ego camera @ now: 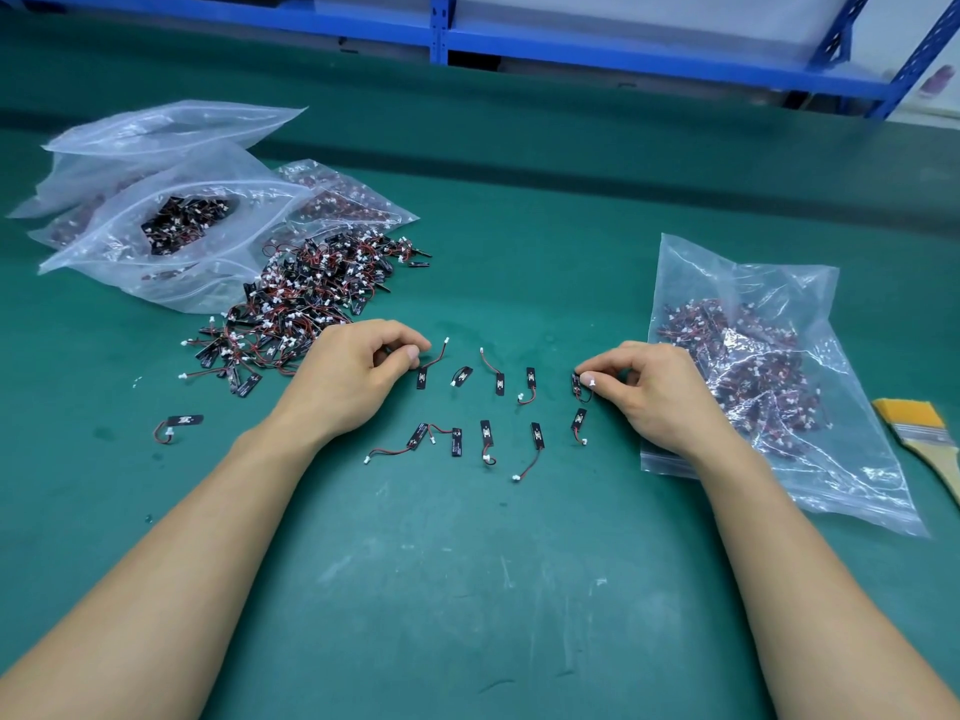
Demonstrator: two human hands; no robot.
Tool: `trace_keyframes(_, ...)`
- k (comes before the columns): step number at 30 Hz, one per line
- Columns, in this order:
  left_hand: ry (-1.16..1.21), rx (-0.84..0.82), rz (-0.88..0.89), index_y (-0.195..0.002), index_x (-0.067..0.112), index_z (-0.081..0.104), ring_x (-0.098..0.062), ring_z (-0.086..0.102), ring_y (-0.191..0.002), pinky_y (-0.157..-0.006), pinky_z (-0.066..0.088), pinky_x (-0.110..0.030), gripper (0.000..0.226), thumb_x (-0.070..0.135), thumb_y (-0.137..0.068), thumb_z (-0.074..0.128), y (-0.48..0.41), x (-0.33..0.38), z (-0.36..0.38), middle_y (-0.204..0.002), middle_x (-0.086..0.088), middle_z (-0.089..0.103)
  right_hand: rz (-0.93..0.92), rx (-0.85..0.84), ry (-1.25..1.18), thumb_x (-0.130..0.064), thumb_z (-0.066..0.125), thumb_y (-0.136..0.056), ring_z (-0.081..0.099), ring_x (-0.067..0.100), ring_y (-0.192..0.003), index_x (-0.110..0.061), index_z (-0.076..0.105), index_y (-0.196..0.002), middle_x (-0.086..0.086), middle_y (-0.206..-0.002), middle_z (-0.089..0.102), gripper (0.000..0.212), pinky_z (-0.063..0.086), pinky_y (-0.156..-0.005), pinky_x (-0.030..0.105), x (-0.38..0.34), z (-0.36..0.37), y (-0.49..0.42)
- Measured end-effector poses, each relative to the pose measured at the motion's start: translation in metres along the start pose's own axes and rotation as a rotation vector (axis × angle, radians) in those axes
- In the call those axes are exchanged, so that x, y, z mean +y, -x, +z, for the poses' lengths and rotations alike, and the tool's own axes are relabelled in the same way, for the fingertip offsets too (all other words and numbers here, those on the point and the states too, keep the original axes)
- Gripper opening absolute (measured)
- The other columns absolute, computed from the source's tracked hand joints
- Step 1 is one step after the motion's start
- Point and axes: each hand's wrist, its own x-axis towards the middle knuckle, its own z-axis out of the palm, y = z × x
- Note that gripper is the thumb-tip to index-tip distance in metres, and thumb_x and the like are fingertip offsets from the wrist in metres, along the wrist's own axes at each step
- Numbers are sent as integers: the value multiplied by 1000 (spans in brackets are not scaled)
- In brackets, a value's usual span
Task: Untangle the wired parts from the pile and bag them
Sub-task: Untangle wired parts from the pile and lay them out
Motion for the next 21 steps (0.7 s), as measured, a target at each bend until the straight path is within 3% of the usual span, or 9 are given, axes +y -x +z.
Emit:
trace_keyframes(4, 1, -3, -7, -99, 28, 76, -11, 54, -66, -62, 39, -14, 14, 20, -94, 65, 0, 0, 0, -74, 7, 70, 6, -3, 2, -26, 74, -90, 53, -4, -66, -34, 79, -89, -9, -82, 69, 10, 39, -66, 27, -3, -1, 1)
trace_keyframes(9, -25, -15, 2, -103, 25, 76, -12, 57, -69, -72, 46, -30, 14, 20, -95, 65, 1, 4, -3, -80, 7, 71, 12, -88, -27, -18, 76, -86, 49, 2, -56, -29, 79, -98, -13, -78, 67, 17, 37, -62, 19, -4, -8, 3)
trace_keyframes(17, -80, -156, 104, -117, 25, 70, -15, 56, -86, -82, 43, -28, 34, 7, -88, 68, 7, 8, -10, -98, 12, 66, -30, -126, 24, -28, 81, -83, 53, -2, -62, -29, 78, -104, -12, -82, 66, 22, 38, -65, 21, -7, -11, 5)
trace_keyframes(21, -92, -172, 150, -116, 27, 70, -16, 56, -85, -80, 43, -25, 36, 8, -85, 75, 7, 8, -7, -99, 12, 65, -20, -63, 99, -42, 76, -85, 54, -5, -69, -35, 77, -98, -16, -79, 65, 15, 46, -69, 31, -10, -6, 3)
